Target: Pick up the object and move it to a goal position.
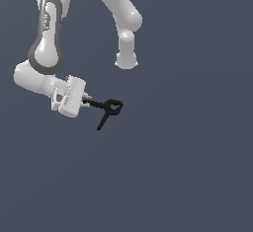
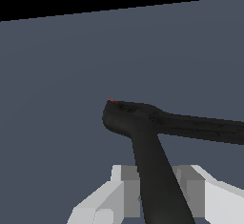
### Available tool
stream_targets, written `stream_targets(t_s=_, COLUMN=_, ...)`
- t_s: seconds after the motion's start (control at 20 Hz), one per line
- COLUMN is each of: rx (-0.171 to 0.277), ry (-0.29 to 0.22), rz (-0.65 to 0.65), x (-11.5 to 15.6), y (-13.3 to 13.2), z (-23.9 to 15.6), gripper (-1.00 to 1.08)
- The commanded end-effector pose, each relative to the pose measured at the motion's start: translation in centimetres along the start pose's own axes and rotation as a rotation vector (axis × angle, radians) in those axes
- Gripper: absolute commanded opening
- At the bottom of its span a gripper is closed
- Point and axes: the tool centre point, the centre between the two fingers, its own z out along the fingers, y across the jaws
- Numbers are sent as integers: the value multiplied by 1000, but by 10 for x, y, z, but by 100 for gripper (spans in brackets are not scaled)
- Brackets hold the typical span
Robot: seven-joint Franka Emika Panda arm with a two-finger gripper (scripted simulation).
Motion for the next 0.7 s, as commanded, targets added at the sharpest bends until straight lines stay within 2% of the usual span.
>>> stream_targets(t_s=0.0, rx=1, ry=1, rz=-2, x=4, y=-11, z=-18, gripper=-100)
stream_targets(t_s=0.3, rx=1, ry=1, rz=-3, x=7, y=-27, z=-44, gripper=-100)
stream_targets(t_s=0.65, rx=0, ry=1, rz=-2, x=7, y=-29, z=-47, gripper=-100)
